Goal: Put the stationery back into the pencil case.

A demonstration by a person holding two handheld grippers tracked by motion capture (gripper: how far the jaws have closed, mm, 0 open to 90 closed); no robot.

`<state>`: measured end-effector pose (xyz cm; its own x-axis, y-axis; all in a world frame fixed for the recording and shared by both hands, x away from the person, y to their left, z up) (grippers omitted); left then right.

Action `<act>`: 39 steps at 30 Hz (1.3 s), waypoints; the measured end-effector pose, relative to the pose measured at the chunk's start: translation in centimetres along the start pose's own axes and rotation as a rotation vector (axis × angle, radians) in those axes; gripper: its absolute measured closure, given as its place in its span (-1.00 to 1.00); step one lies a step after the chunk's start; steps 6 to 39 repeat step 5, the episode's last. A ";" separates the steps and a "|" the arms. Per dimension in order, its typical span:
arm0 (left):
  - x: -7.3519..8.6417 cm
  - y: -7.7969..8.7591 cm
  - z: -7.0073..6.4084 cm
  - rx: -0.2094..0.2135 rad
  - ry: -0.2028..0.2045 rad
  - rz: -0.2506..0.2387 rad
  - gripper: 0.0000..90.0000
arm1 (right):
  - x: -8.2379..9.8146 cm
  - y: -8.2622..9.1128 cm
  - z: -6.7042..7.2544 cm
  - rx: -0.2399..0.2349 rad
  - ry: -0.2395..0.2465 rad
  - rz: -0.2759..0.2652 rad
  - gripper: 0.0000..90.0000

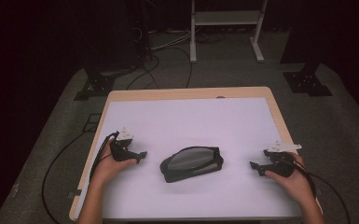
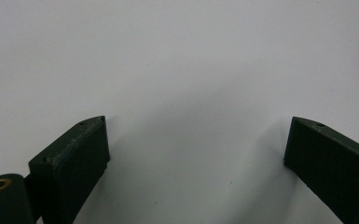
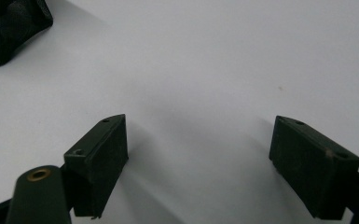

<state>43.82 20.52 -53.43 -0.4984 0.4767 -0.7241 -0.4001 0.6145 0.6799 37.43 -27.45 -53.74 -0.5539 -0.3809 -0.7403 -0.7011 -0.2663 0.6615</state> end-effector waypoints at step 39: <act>0.0 0.0 0.0 0.000 0.000 0.000 -0.87 | 0.0 0.0 0.0 0.003 0.001 0.001 -0.61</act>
Point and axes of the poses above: each handheld gripper's, and its own axes: y roughly backward along the jaws, x roughly out of its underside, z roughly to its left, the point moved 8 cm from there along -y, roughly forward along the jaws, and after that the axes turned 11 degrees about x, right-handed, at the moved point
